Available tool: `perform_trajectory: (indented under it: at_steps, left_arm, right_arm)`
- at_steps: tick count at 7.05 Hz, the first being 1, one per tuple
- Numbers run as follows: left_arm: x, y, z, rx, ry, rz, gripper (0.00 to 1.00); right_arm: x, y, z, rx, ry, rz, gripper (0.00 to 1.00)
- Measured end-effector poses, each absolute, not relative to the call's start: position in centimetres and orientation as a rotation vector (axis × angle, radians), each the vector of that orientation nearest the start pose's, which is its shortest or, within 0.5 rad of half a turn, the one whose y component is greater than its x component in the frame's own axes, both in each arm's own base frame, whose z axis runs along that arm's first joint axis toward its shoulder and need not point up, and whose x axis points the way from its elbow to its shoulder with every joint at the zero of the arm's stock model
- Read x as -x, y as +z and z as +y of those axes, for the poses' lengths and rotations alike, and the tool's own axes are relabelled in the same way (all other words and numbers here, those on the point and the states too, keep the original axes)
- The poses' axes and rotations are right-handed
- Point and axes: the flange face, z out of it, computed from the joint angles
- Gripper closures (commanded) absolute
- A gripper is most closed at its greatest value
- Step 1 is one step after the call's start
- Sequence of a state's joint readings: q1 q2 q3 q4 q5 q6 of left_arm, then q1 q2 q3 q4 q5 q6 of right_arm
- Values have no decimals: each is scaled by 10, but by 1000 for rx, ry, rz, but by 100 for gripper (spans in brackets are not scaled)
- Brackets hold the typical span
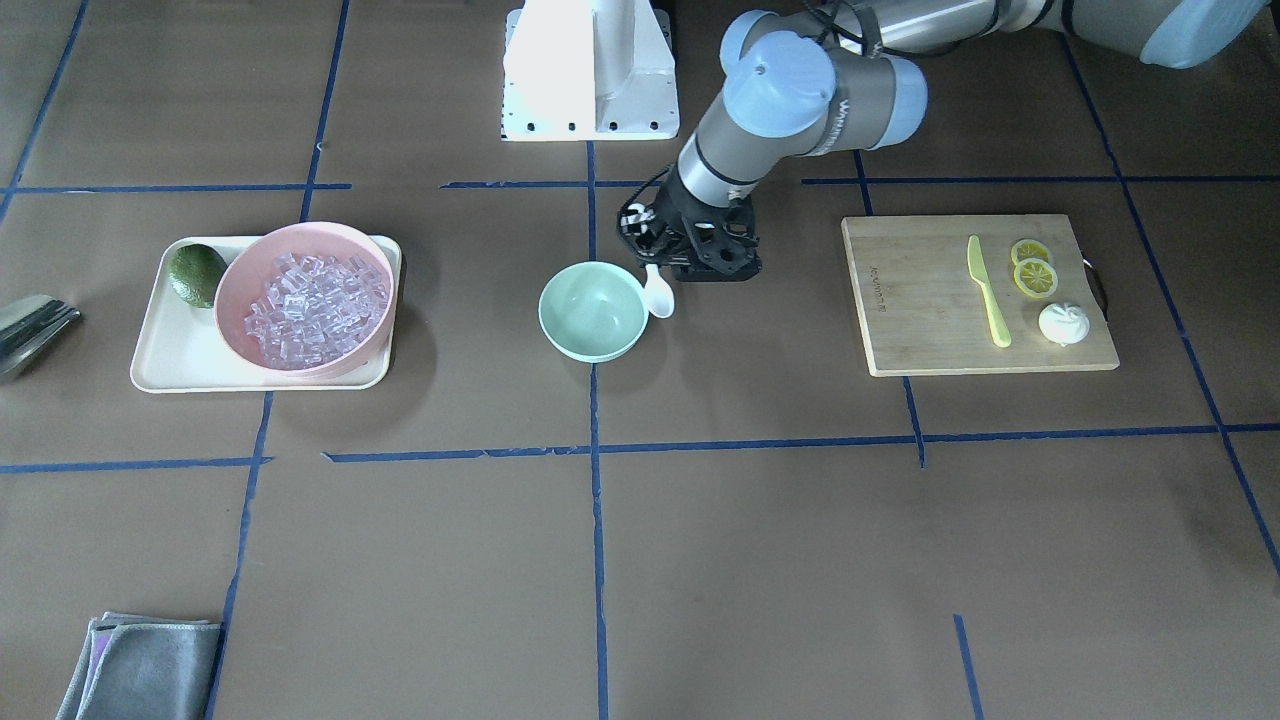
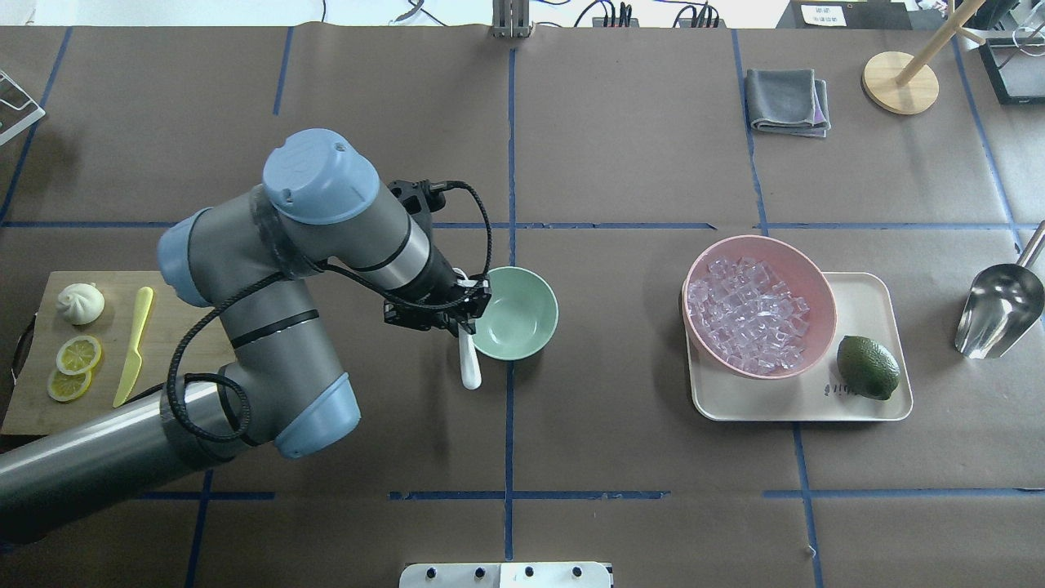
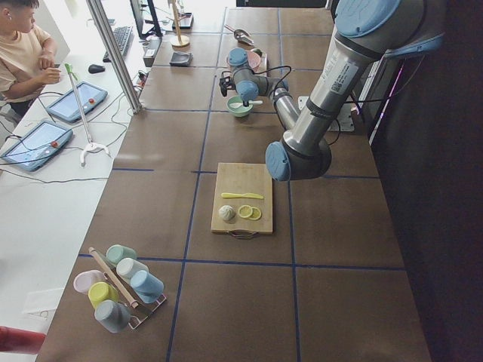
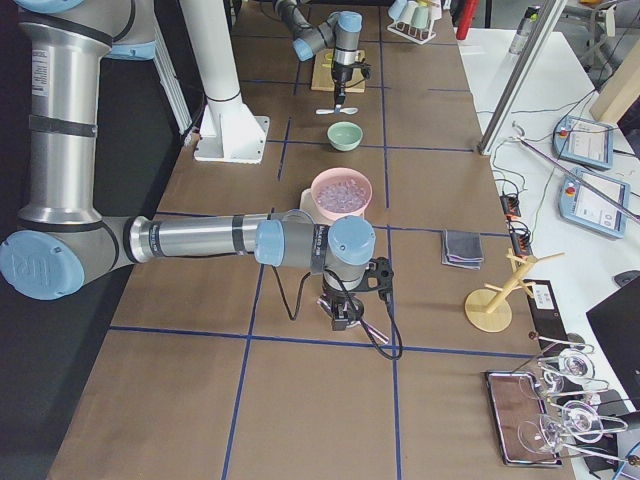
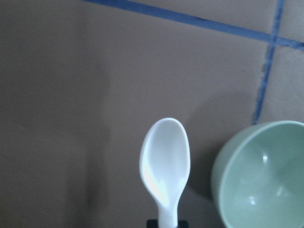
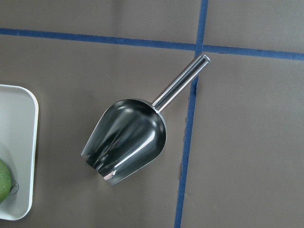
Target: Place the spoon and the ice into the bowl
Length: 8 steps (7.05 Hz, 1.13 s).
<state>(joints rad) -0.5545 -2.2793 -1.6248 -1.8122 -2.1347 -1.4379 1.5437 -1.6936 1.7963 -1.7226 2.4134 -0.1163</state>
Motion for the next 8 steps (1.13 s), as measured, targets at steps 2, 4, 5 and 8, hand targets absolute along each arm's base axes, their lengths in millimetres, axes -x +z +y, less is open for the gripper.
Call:
perform_trajectory:
  at_steps: [2,4,5,8]
  left_arm:
    - [-579,145,-430,127,-102,1086,97]
    - [-586,141,-433,79,-83,1080,66]
    - [-587,143,-435,60,-84,1075,20]
    - [-582,146,-440,47,-93,1071,17]
  right_arm:
    - [-46,614,-436,8,-113,-855,1]
    - [-46,613,-436,6,-114,-857,1]
    - [-46,612,-436,5,-115,-859,1]
    - [-34,607,-437,18,-116,-896,1]
